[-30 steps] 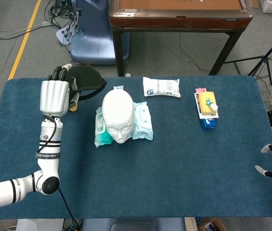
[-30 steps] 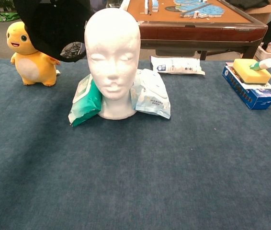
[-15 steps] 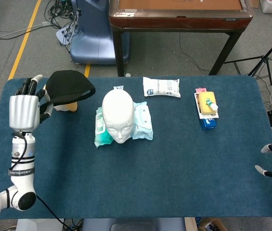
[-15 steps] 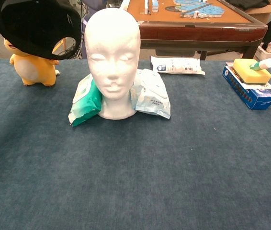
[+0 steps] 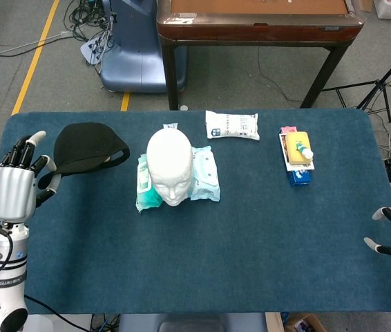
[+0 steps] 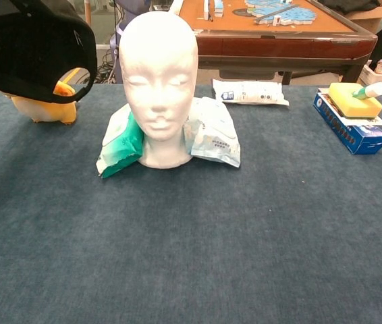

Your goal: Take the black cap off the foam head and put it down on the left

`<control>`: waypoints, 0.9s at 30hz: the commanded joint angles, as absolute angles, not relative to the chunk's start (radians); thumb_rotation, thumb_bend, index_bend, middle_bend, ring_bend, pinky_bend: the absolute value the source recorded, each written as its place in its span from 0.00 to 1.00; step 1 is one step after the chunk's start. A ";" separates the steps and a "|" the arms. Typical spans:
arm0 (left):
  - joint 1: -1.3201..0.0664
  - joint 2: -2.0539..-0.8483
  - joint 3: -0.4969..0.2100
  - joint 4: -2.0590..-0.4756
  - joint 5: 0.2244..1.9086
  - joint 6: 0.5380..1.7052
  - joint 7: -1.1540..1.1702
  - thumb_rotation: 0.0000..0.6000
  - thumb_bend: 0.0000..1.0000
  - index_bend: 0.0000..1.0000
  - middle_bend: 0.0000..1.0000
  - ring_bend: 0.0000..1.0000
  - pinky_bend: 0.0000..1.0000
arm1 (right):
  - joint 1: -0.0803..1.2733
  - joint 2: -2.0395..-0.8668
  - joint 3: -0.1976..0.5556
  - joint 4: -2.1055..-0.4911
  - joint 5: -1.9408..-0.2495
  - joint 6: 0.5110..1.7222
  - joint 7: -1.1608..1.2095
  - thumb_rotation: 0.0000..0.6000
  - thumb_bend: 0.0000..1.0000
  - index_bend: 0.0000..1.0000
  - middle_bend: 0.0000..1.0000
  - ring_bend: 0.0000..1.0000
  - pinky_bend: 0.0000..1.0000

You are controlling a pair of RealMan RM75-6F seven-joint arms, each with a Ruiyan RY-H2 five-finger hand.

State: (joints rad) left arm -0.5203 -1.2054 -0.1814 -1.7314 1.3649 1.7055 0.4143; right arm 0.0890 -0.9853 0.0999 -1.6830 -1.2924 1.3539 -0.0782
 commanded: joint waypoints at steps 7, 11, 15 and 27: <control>-0.447 -1.229 -0.150 -1.637 1.466 1.759 0.360 1.00 0.34 0.62 0.19 0.18 0.40 | 0.090 -0.985 0.100 -1.682 -1.290 1.352 -0.078 1.00 0.08 0.45 0.45 0.36 0.55; -0.415 -1.260 -0.138 -1.541 1.513 1.794 0.310 1.00 0.34 0.62 0.19 0.18 0.40 | 0.090 -0.986 0.100 -1.682 -1.289 1.352 -0.080 1.00 0.08 0.45 0.45 0.36 0.55; -0.378 -1.288 -0.119 -1.464 1.559 1.833 0.257 1.00 0.34 0.62 0.19 0.18 0.40 | 0.092 -0.988 0.101 -1.683 -1.285 1.350 -0.086 1.00 0.08 0.45 0.45 0.36 0.55; -0.307 -1.388 -0.080 -1.298 1.709 1.941 0.186 1.00 0.34 0.62 0.19 0.19 0.40 | 0.097 -0.994 0.100 -1.684 -1.280 1.345 -0.104 1.00 0.08 0.45 0.45 0.36 0.55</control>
